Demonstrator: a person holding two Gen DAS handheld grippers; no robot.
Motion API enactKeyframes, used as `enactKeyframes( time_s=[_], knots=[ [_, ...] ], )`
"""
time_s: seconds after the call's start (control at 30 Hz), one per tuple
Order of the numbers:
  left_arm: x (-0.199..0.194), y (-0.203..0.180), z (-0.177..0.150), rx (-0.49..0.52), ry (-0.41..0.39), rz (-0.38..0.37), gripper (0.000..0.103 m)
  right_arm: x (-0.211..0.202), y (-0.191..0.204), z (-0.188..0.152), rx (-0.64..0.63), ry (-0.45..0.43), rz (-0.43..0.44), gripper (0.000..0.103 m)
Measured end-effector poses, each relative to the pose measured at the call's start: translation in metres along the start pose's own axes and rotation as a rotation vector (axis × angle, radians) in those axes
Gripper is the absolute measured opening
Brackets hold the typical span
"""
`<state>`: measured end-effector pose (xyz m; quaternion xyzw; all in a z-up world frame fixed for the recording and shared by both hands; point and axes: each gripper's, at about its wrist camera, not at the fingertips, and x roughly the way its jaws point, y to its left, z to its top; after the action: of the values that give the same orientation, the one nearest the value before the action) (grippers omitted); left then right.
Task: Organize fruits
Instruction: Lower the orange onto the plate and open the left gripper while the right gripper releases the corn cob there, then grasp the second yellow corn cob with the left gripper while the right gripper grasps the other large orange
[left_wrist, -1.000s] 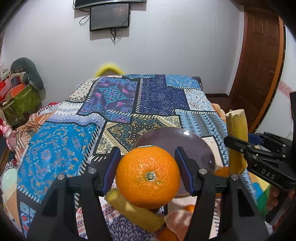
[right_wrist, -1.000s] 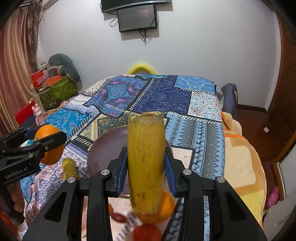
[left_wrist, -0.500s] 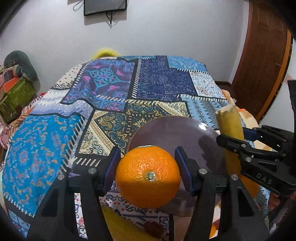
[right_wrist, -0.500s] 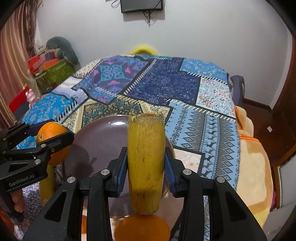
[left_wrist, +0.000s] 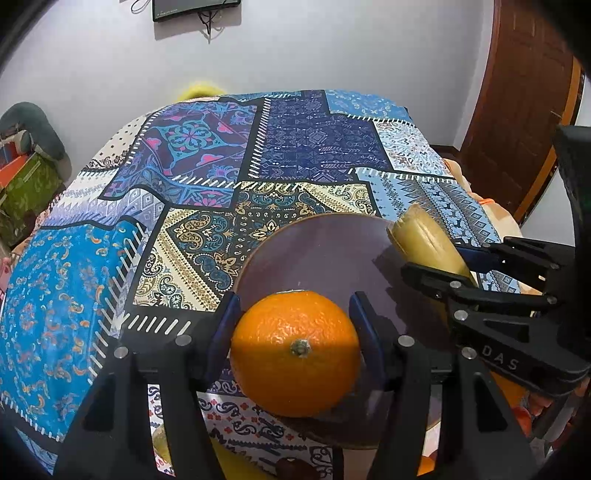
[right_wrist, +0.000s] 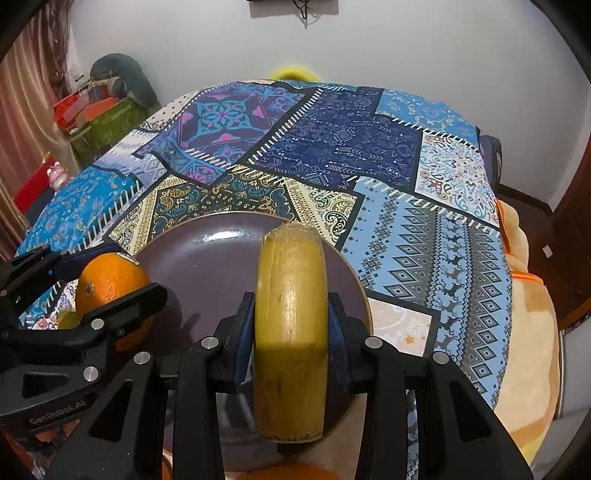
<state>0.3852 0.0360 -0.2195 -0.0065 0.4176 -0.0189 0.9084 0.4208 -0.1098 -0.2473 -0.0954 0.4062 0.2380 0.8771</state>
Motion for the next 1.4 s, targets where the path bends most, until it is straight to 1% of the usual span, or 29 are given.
enactKeyframes(
  time_s=[0.2,0.27,0.3,0.33,0.43,0.63,0.9,0.97,1.03,1.3,1.4],
  knots=[
    [0.003,-0.002,-0.001,0.014,0.007,0.008,0.062,0.003,0.004,0.001,-0.027,0.020,-0.001,0.034],
    [0.002,-0.002,-0.001,0.012,0.003,0.000,0.063,0.004,0.003,0.000,-0.025,0.029,-0.003,0.036],
    [0.000,-0.002,-0.001,0.007,-0.002,-0.001,0.064,0.001,0.003,0.000,-0.023,0.016,-0.004,0.036],
    [-0.003,-0.001,-0.001,0.003,-0.011,-0.002,0.067,-0.001,0.002,0.000,-0.021,0.009,-0.008,0.036],
    [-0.013,0.001,0.000,-0.008,-0.029,0.001,0.068,-0.008,-0.001,0.000,-0.007,-0.003,-0.007,0.036],
    [-0.041,0.006,-0.003,-0.022,-0.063,0.004,0.068,-0.033,-0.002,-0.006,0.015,-0.043,-0.023,0.036],
    [-0.090,0.014,-0.013,-0.029,-0.102,0.017,0.068,-0.084,0.010,-0.016,0.015,-0.117,-0.043,0.036],
    [-0.104,0.016,-0.017,-0.023,-0.112,0.030,0.068,-0.097,0.014,-0.019,0.012,-0.139,-0.050,0.042],
    [-0.116,0.018,-0.020,-0.025,-0.120,0.034,0.068,-0.110,0.019,-0.022,0.007,-0.161,-0.056,0.044],
    [-0.159,0.031,-0.041,-0.026,-0.141,0.069,0.069,-0.148,0.033,-0.042,0.003,-0.203,-0.068,0.046],
    [-0.171,0.038,-0.052,-0.025,-0.138,0.088,0.071,-0.156,0.037,-0.051,0.004,-0.208,-0.079,0.050]
  ],
)
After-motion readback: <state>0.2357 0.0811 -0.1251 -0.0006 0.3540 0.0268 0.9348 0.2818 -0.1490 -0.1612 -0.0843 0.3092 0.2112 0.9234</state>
